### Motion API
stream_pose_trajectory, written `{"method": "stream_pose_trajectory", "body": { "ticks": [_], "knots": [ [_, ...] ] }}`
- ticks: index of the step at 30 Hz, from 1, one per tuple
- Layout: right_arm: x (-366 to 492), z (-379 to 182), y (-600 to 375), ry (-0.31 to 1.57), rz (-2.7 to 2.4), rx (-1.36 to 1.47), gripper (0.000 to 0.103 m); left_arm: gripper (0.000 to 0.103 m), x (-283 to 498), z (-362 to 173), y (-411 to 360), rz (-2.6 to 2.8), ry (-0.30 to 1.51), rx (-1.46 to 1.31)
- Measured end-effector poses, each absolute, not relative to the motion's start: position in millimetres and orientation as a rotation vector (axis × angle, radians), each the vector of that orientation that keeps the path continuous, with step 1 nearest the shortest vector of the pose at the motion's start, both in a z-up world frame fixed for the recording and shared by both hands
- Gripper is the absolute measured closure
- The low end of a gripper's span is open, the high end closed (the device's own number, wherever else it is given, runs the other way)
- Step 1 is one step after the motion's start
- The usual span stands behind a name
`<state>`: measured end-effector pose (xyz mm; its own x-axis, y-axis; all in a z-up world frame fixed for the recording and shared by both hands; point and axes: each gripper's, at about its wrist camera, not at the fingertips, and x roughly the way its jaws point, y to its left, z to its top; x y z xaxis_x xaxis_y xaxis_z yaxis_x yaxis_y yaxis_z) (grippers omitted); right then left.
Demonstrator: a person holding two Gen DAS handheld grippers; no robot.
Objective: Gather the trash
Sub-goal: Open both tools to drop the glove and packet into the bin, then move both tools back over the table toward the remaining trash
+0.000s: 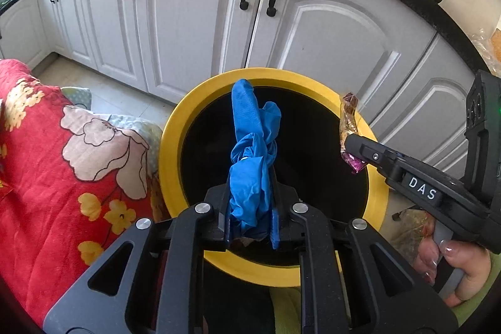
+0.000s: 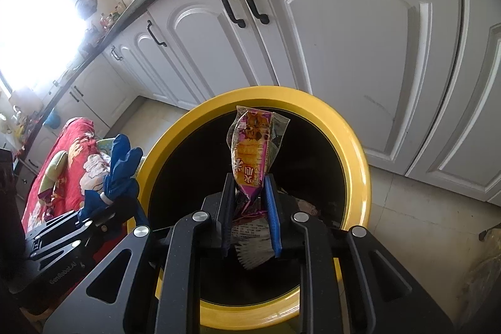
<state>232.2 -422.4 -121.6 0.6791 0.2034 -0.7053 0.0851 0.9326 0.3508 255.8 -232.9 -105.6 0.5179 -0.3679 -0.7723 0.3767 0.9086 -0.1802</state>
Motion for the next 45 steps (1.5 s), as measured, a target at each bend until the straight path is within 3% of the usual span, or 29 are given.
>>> {"method": "stream_pose_trajectory", "body": {
  "ticks": [13,19,28,45],
  "knots": [
    [229,-117,-428,0.798,0.044,0.395,0.059,0.05,256,-104,-222,-0.414,0.924,-0.007],
    [227,-109,-425,0.778,0.037,0.382,0.045,0.011,249,-90,-209,-0.391,0.883,-0.015],
    [221,-91,-409,0.738,0.048,0.355,0.031,0.011,235,-67,-183,-0.349,0.837,-0.046],
    [207,-55,-363,0.673,0.137,0.285,0.028,0.011,212,-32,-135,-0.29,0.753,-0.112]
  ]
}}
